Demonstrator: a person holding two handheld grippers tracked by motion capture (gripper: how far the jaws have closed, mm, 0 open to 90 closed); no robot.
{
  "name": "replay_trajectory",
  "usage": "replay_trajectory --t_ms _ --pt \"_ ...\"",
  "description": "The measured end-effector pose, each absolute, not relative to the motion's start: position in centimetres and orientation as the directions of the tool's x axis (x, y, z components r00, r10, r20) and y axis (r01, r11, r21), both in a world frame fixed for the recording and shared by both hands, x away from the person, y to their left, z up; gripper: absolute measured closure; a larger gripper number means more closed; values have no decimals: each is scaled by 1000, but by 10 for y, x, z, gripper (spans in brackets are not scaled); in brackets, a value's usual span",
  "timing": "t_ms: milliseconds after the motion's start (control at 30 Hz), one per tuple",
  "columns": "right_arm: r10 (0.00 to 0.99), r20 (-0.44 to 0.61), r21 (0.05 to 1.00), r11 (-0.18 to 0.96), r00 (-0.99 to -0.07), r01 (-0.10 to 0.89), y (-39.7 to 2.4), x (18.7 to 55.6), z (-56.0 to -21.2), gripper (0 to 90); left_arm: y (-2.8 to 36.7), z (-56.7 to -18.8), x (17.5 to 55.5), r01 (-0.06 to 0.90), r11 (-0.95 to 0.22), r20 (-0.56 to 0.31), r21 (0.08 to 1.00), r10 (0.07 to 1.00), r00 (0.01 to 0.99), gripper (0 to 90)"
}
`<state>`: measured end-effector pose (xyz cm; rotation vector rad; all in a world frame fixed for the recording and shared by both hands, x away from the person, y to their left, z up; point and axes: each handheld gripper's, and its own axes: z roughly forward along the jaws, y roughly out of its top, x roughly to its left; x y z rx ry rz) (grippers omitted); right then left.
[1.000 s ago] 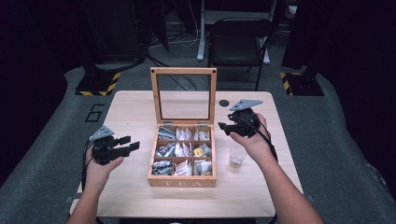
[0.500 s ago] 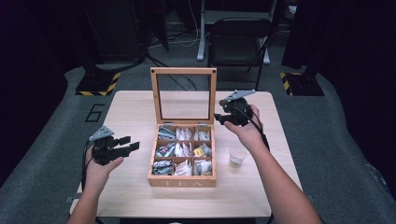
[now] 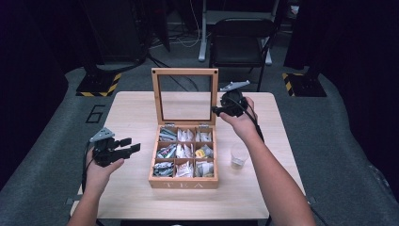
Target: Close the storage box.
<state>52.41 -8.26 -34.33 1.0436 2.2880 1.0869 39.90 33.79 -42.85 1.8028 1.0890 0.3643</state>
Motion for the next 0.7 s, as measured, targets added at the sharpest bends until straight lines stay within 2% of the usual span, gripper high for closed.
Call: replay_trajectory --t_ms 100,233,500,700 --pt "769 -39 781 422 -638 460 -80 533 -346 484 340 -429 399 518 -137 -209 845 807 553 441" --pt "793 11 787 369 -610 494 -77 541 -351 475 342 -428 398 517 -132 -211 846 807 552 440" --pt "811 -4 776 371 -585 510 -77 554 -362 448 345 -429 398 515 -116 -216 849 813 541 439" --pt "810 -4 778 370 -586 507 -76 562 -369 461 345 -430 399 519 -126 -212 846 812 544 439"
